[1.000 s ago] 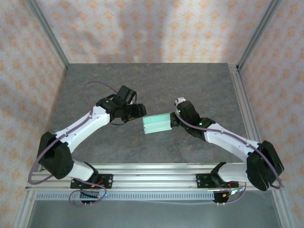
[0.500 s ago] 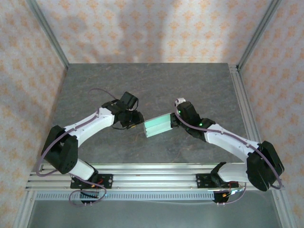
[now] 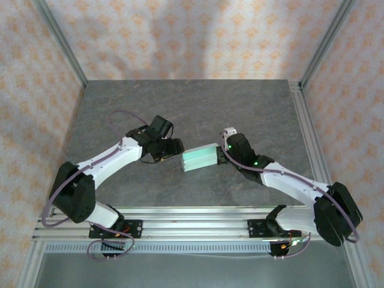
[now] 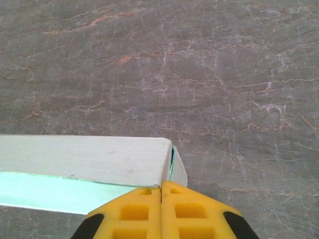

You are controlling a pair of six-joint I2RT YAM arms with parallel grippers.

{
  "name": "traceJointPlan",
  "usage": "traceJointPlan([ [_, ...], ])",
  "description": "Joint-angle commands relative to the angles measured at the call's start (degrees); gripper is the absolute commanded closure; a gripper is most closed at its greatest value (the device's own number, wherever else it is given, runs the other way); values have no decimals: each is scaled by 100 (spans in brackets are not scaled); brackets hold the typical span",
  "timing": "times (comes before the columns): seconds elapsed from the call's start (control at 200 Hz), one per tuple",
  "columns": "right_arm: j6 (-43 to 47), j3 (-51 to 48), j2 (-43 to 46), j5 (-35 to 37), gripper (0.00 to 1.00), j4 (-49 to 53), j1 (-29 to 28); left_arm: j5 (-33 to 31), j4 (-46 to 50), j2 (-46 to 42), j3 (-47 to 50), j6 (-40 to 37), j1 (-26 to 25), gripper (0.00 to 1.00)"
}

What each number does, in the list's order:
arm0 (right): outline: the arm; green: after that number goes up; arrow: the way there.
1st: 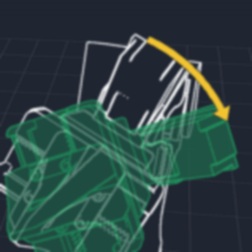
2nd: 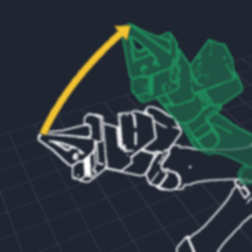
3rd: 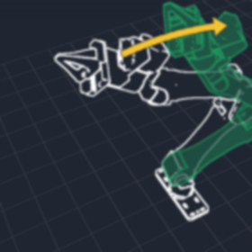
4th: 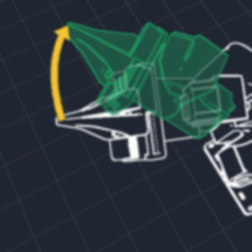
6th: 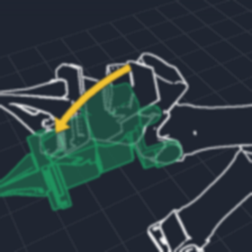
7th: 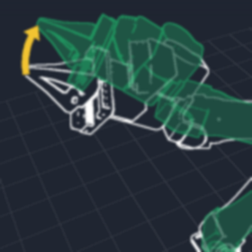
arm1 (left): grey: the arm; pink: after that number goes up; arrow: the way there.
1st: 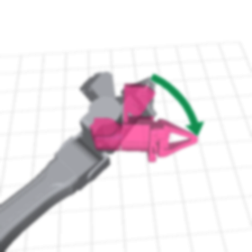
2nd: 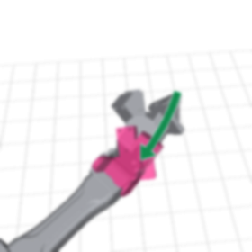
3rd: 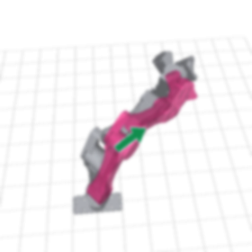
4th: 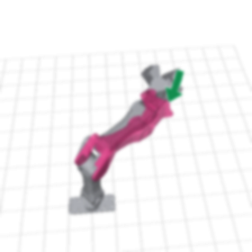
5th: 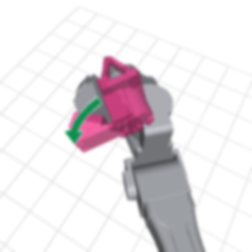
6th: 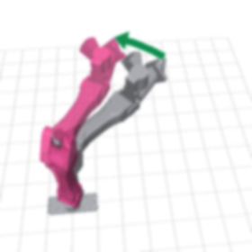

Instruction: Fold the paper box

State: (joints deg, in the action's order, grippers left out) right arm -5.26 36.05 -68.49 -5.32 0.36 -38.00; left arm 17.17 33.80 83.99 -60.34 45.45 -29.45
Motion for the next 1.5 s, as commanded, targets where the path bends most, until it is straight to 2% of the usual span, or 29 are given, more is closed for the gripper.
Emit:
traceJointPlan([
  [0.0,216,-366,37,80,100,-284,-41,-121,65,-112,-153,0,70,23],
  [0.275,377,-619,-83,206,100,-661,-43,19,-78,-91,16,327,49,18],
  [0.64,377,-643,-187,321,100,-689,-45,150,-426,-333,434,889,-61,21],
  [0.72,373,-665,-197,331,100,-691,-41,213,-524,-457,420,907,-61,15],
  [0.815,359,-705,-187,340,100,-765,-41,167,-520,-585,317,855,-64,0],
  [0.981,429,-696,-167,340,100,-772,-50,281,-587,-582,194,536,-78,0],
  [1.056,451,-655,-172,302,95,-755,-50,279,-537,-496,204,452,-91,0],
  [1.206,429,-640,-44,260,73,-785,-50,314,-570,-362,246,511,-121,0],
  [1.391,427,-657,37,202,64,-788,-50,330,-545,-199,197,493,-129,0],
  [1.496,486,-752,421,88,52,-826,-50,332,-515,-171,177,478,-132,0],
])
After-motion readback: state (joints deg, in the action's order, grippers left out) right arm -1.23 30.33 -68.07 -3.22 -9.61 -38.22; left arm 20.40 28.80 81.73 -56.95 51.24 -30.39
